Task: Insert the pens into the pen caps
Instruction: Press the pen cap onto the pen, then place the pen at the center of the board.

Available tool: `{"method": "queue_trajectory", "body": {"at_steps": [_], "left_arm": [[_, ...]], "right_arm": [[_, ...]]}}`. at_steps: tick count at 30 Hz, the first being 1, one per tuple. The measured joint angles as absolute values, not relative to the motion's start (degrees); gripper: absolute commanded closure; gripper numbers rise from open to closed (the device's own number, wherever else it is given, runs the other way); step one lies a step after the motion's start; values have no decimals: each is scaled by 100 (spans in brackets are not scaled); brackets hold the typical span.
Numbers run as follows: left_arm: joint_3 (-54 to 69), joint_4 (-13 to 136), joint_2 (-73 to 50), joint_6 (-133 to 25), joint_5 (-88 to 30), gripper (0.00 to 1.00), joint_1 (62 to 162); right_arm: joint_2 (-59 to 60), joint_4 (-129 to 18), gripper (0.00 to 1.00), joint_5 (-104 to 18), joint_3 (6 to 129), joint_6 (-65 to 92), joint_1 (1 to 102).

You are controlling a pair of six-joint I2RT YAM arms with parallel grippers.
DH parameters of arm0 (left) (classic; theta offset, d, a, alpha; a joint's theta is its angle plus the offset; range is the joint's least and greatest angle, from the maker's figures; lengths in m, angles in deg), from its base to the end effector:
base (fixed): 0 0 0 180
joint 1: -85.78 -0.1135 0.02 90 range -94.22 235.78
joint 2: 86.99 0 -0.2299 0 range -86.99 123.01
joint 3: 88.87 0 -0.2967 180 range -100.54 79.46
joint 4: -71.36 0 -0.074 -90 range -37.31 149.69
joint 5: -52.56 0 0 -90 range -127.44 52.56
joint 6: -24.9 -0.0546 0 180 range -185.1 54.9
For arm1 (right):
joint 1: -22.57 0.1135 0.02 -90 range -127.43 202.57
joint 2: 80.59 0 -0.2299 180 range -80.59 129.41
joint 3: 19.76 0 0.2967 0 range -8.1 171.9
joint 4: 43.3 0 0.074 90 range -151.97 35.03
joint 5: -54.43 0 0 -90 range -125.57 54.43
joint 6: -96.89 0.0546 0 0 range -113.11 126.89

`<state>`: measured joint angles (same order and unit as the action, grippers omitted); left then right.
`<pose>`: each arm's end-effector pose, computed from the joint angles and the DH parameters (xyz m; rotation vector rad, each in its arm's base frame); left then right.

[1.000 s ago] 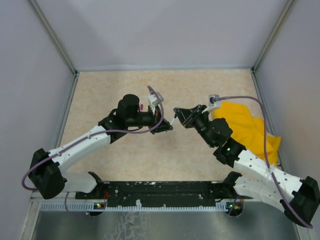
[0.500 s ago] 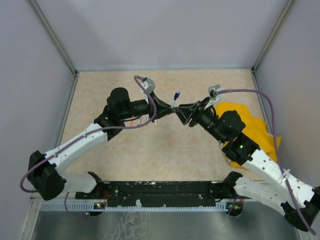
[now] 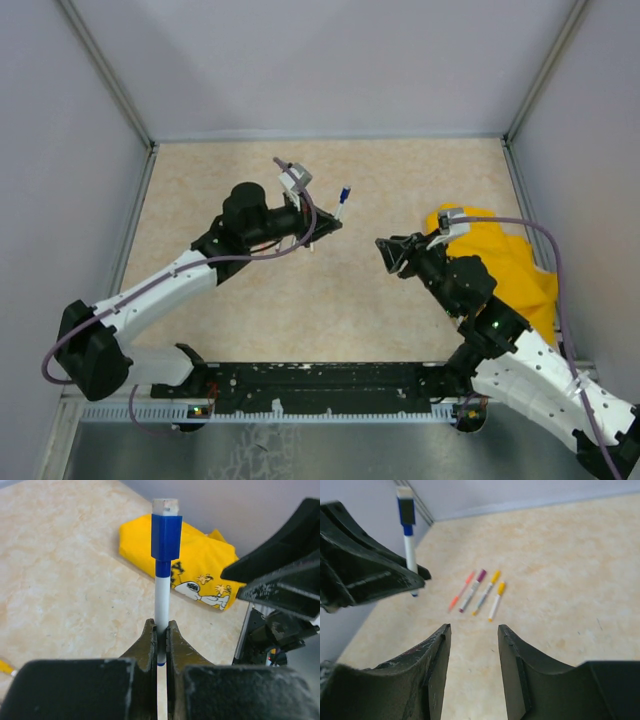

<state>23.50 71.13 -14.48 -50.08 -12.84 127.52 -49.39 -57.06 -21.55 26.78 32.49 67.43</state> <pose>0.2607 -0.2631 0.2965 0.7394 1.6123 -1.0899 0.1769 0.1574 0.3146 -0.0676 1.5960 0.7806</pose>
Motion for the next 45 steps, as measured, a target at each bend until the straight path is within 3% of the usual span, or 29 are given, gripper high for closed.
{"method": "queue_trajectory", "body": {"at_steps": [7, 23, 36, 45], "left_arm": [[2065, 6338, -632, -4715, -2153, 100, 12752], [575, 4449, 1232, -3510, -4398, 100, 12815], [-485, 3413, 2279, -3054, -5266, 99, 12889], [-518, 3269, 2615, -2850, -5397, 100, 12944]], "right_arm": [[-4963, -6543, 57, -1598, 2116, 3544, 6743], [-5315, -7306, 57, -1156, 2079, 3343, 6743], [-5358, -7526, 57, -1167, 1886, 3391, 6743], [-5358, -7599, 57, -1252, 1854, 3389, 6743]]}}
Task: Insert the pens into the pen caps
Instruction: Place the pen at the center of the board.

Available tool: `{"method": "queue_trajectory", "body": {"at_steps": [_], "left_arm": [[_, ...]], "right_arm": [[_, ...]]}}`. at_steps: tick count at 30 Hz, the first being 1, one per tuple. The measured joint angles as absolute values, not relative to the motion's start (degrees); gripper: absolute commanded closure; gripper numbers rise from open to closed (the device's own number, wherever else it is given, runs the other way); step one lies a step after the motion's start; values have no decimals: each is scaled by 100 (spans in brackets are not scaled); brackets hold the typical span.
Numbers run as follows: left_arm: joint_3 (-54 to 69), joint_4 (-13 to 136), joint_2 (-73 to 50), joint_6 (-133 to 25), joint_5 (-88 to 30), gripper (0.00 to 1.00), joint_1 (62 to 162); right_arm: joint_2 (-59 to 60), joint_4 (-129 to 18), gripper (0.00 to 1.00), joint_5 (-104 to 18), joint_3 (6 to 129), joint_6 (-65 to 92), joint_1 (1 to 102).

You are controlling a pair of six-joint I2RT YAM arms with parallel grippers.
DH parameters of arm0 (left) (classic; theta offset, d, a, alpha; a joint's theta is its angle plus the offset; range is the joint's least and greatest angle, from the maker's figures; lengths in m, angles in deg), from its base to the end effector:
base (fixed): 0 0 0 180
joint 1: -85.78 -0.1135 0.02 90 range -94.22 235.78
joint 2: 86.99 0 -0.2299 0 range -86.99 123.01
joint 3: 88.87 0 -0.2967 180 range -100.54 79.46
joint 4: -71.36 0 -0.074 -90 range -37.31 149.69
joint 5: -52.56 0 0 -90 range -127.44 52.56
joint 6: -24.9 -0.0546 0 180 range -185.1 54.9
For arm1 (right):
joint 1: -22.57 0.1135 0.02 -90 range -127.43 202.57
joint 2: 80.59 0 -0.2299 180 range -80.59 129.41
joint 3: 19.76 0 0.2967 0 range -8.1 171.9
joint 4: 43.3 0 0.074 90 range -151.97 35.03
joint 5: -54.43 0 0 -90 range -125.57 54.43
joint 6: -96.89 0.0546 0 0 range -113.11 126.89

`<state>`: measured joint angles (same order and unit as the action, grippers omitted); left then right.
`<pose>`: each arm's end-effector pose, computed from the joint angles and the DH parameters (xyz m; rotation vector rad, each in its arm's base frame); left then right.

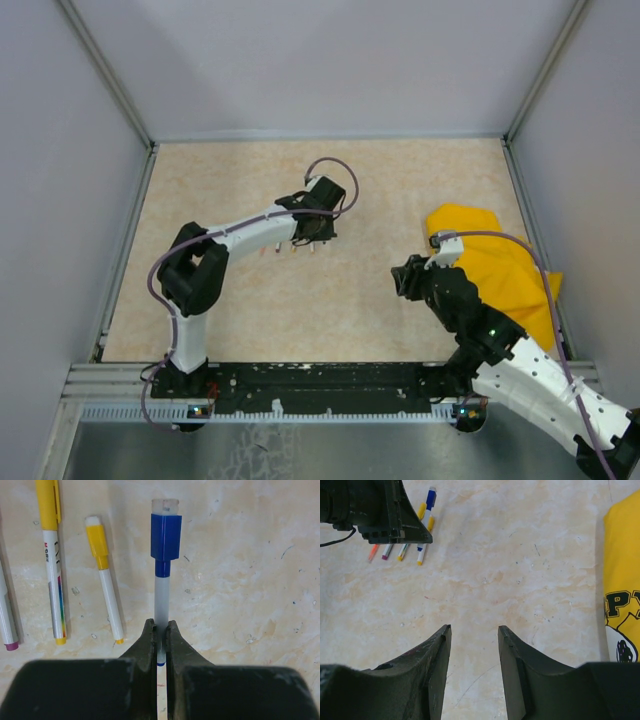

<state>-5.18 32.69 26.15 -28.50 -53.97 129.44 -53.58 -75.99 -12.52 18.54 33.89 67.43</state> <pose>0.3478 -0.3104 0.1349 0.0413 2.4950 -0.2220 0.1723 0.1413 0.2307 -0.0342 1.9391 0.4517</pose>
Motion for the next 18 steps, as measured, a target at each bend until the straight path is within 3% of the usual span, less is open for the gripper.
{"method": "queue_trajectory", "body": {"at_steps": [18], "left_arm": [[-564, 3404, 3182, -2667, -5587, 90, 12986]], "right_arm": [[-5358, -7605, 57, -1292, 1854, 3391, 6745]]}}
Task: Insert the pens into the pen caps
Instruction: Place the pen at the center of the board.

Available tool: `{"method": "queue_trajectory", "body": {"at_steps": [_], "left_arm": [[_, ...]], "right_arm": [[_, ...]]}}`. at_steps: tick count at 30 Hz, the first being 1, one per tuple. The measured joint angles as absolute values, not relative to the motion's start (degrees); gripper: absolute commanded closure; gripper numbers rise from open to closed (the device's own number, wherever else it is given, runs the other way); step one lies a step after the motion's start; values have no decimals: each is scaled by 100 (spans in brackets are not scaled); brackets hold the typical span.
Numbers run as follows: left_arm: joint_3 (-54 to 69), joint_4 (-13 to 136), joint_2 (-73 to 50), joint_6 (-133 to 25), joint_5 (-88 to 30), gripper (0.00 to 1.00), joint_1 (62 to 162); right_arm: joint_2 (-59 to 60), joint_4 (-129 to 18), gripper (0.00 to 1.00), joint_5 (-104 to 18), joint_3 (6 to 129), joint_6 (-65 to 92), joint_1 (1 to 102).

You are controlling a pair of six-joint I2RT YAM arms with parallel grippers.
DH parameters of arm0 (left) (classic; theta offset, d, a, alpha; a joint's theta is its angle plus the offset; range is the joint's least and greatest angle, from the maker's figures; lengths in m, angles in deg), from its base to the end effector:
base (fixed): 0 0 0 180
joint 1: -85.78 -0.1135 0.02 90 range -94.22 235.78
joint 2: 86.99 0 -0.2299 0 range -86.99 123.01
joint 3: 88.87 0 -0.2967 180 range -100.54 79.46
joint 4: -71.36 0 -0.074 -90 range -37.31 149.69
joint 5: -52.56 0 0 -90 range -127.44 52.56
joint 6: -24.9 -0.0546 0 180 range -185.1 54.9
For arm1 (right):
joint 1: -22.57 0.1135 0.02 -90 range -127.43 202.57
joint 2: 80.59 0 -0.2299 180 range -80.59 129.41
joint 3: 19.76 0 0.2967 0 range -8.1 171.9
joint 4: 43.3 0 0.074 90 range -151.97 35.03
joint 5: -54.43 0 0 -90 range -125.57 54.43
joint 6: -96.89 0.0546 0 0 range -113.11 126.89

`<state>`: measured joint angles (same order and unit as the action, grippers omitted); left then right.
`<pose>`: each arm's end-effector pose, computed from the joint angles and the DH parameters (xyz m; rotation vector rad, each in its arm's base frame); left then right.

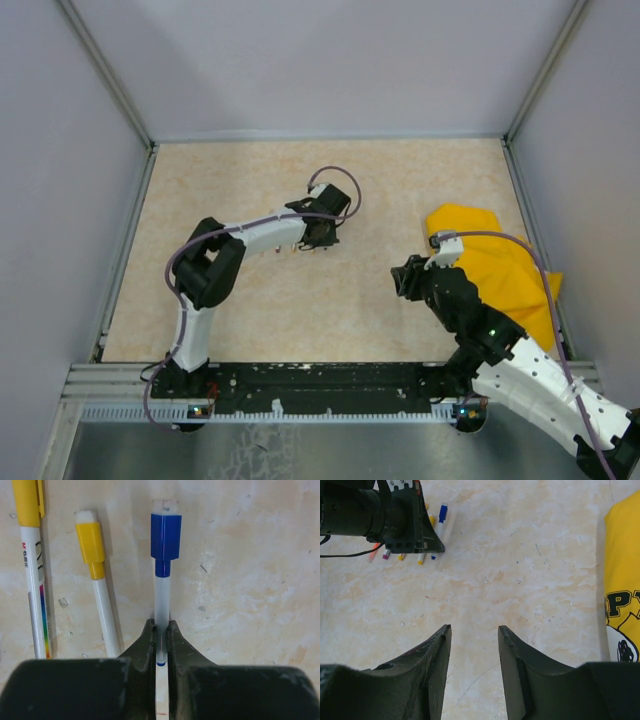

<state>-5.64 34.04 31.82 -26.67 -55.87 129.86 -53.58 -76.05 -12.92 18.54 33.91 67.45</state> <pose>0.3496 -0.3145 0.0954 0.0124 2.5322 -0.1484 0.1721 0.1417 0.2305 -0.0393 1.9418 0.4578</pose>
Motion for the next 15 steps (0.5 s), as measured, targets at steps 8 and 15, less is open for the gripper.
{"method": "queue_trajectory", "body": {"at_steps": [8, 15], "left_arm": [[-671, 3527, 3293, -2647, -5594, 77, 12983], [-684, 3573, 3304, -2641, -5583, 69, 12990]], "right_arm": [[-5347, -7605, 57, -1294, 1854, 3391, 6743], [-5293, -7605, 57, -1294, 1854, 3394, 6743]]}}
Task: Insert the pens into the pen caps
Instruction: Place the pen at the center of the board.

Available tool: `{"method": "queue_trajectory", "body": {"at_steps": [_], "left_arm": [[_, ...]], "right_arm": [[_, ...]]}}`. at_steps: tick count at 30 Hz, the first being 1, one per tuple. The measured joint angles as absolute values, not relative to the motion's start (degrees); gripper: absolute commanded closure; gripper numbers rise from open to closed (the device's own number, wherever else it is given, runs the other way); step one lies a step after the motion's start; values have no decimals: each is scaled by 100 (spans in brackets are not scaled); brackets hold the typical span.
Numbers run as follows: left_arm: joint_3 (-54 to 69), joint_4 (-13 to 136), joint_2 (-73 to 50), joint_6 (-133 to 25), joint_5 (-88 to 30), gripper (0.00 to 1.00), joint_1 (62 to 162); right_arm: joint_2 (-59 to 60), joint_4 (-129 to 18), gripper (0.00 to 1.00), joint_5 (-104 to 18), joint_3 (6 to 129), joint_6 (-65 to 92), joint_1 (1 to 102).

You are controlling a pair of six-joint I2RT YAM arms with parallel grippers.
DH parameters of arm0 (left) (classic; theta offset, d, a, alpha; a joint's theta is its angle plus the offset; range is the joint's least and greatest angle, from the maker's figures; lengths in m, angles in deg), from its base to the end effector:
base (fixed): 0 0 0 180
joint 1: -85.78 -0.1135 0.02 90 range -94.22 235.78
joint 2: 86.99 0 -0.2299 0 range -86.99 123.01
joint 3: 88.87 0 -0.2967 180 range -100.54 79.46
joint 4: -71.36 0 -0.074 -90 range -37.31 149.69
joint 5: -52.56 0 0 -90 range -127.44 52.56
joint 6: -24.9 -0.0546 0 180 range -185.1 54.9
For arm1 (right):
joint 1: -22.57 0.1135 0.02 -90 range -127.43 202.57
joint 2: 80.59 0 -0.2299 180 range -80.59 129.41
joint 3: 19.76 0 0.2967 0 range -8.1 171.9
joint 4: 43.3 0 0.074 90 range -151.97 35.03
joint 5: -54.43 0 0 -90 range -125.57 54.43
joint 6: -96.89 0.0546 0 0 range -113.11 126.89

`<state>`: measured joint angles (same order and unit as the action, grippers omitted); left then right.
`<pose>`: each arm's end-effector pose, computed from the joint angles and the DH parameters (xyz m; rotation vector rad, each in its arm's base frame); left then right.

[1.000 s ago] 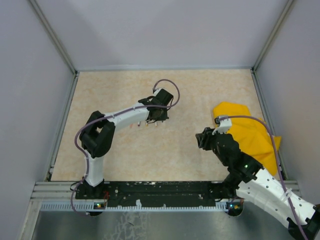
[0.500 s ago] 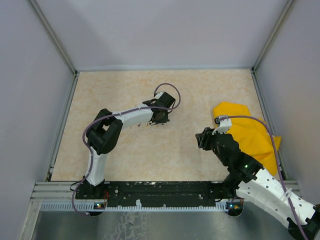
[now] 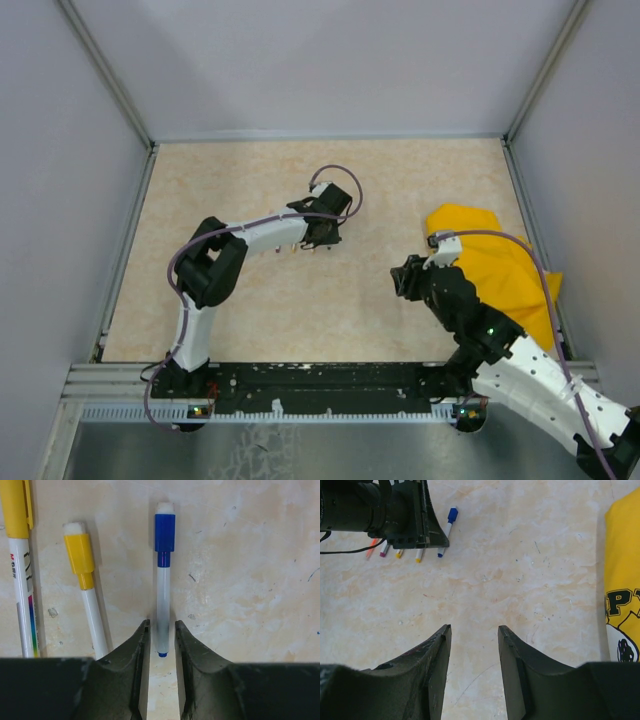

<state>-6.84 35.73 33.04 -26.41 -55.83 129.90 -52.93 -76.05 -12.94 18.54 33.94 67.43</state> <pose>0.3546 -0.3199 0.0948 0.0013 2.5103 -0.1760 0.1730 0.1426 0.2282 -0.0421 1.9517 0.4513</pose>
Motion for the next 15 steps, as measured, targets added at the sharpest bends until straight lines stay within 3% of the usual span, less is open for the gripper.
{"method": "queue_trajectory", "body": {"at_steps": [7, 10, 15], "left_arm": [[-330, 3717, 3040, -2739, -5511, 62, 12992], [81, 3988, 2581, -3060, -5275, 60, 12992], [717, 4842, 1553, -3692, -4820, 56, 12994]], "right_arm": [[-5100, -7668, 48, -1246, 1882, 3501, 6743], [-4853, -7843, 40, -1309, 2074, 3448, 6743], [-4440, -7688, 35, -1615, 2448, 3273, 6745]]}}
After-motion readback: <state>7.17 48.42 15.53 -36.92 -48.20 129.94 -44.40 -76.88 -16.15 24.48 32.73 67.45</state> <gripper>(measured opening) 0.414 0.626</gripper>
